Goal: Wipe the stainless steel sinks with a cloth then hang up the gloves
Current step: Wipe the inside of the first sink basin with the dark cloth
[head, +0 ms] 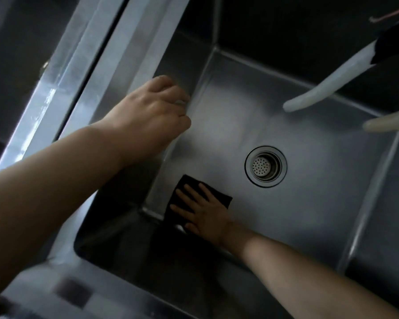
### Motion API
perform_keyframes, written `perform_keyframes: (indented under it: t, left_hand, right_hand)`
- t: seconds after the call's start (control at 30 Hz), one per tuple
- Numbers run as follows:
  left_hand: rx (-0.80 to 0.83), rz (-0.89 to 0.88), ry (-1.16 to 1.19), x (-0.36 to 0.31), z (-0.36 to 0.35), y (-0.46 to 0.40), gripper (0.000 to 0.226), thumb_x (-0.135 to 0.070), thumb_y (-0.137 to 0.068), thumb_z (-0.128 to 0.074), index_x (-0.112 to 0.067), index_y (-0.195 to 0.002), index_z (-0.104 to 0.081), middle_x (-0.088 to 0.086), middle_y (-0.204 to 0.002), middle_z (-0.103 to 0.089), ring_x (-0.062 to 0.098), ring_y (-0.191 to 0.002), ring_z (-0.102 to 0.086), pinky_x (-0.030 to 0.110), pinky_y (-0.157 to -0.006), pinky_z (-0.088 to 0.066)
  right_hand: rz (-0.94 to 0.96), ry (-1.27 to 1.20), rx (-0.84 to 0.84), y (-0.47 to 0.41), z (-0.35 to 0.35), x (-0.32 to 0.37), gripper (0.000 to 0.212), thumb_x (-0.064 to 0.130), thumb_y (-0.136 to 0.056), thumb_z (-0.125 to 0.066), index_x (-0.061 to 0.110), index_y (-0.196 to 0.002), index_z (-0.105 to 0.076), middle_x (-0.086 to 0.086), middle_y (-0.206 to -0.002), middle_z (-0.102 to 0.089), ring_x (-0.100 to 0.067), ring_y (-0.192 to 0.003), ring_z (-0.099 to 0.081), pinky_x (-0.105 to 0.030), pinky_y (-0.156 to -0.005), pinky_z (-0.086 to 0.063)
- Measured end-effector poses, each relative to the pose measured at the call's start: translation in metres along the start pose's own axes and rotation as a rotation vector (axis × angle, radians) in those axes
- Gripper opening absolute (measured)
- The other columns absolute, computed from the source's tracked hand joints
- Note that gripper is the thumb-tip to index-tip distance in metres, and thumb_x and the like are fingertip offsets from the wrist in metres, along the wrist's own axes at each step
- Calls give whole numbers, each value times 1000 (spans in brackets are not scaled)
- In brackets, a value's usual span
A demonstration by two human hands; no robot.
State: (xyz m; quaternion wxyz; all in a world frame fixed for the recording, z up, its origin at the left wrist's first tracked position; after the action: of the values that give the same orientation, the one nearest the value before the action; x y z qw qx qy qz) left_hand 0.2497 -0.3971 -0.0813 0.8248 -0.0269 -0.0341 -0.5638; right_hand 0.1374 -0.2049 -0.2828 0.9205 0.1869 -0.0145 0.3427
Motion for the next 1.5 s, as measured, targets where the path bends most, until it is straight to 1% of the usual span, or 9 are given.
perform_keyframes:
  t: [0.2, 0.4, 0.6, 0.73, 0.87, 1.0, 1.13, 1.27, 1.5]
  left_hand:
    - [41, 11, 36, -23, -8, -8, 21, -10, -77, -52, -14, -86, -70, 5, -90, -71, 28, -108, -60, 37, -91, -37]
    - [34, 51, 139, -57, -35, -27, 19, -6, -73, -63, -14, -88, -72, 3, -89, -72, 28, -106, -62, 38, -87, -43]
    - [68, 30, 228, -76, -65, -39, 20, -3, -67, -66, -10, -84, -73, 5, -83, -72, 31, -98, -65, 38, -85, -48]
    - [127, 78, 259, -81, -77, -41, 23, -5, -56, -76, -9, -79, -73, 7, -79, -72, 31, -93, -67, 36, -81, -42]
    - [171, 127, 288, -84, -83, -38, 25, -16, -65, -48, -10, -74, -71, 8, -76, -70, 31, -91, -68, 36, -79, -33]
    - [196, 153, 334, -88, -84, -38, 40, -23, -65, -35, -7, -71, -71, 10, -72, -70, 30, -83, -69, 36, -75, -32]
    - [199, 182, 342, -87, -85, -40, 41, -22, -64, -34, -7, -69, -72, 9, -70, -70, 30, -80, -69, 36, -73, -33]
    - [226, 227, 367, -86, -90, -42, 42, -22, -66, -34, -8, -71, -73, 8, -71, -70, 30, -82, -69, 33, -73, -50]
    - [255, 286, 376, -89, -102, -49, 44, -23, -65, -33, -9, -75, -73, 8, -72, -70, 30, -83, -68, 35, -73, -51]
  right_hand:
    - [12, -15, -44, 97, -18, -26, 65, 56, -81, -58, 33, -140, -43, -3, -149, -38, -29, -138, -32, -50, -110, -18]
    - [-292, -50, 51, 169, -33, -72, 75, 57, -73, -66, 28, -139, -45, -7, -146, -42, -34, -136, -32, -52, -109, -12]
    - [-607, -83, 55, 188, -40, -133, 69, 55, -83, -33, 20, -142, -35, -16, -148, -36, -39, -138, -22, -51, -111, -9]
    - [-839, -132, 24, 178, -36, -184, 69, 57, -86, -18, 26, -147, -8, -9, -155, 0, -30, -143, 4, -45, -113, 9]
    - [-947, -172, -21, 148, -23, -224, 70, 58, -90, -15, 27, -150, 0, -13, -159, 1, -32, -145, 7, -45, -112, 14]
    - [-940, -169, -91, 94, -4, -247, 67, 49, -96, -32, 26, -152, -2, -14, -159, 5, -35, -144, 9, -54, -113, 6]
    - [-788, -138, -146, 20, 16, -249, 67, 51, -94, -27, 26, -152, -5, -14, -159, 0, -36, -144, 5, -56, -112, 6]
    - [-616, -90, -119, -35, 26, -248, 67, 55, -92, -24, 30, -151, -6, -12, -159, 3, -36, -144, 6, -55, -113, 6]
    - [-543, -143, -214, -10, 28, -281, 69, 62, -87, -20, 31, -150, -18, -7, -158, -14, -31, -145, -4, -52, -116, 0]
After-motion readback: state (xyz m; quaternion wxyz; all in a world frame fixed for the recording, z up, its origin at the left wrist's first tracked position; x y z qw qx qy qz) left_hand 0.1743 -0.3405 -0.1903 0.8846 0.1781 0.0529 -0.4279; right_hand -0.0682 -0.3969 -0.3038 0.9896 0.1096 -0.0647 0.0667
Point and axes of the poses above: each hand's wrist, its own y-axis away from the middle knuckle, its own z-axis out of the back of the hand, x = y × z, the point moved 1 cm from there along -y, towards the middle knuckle
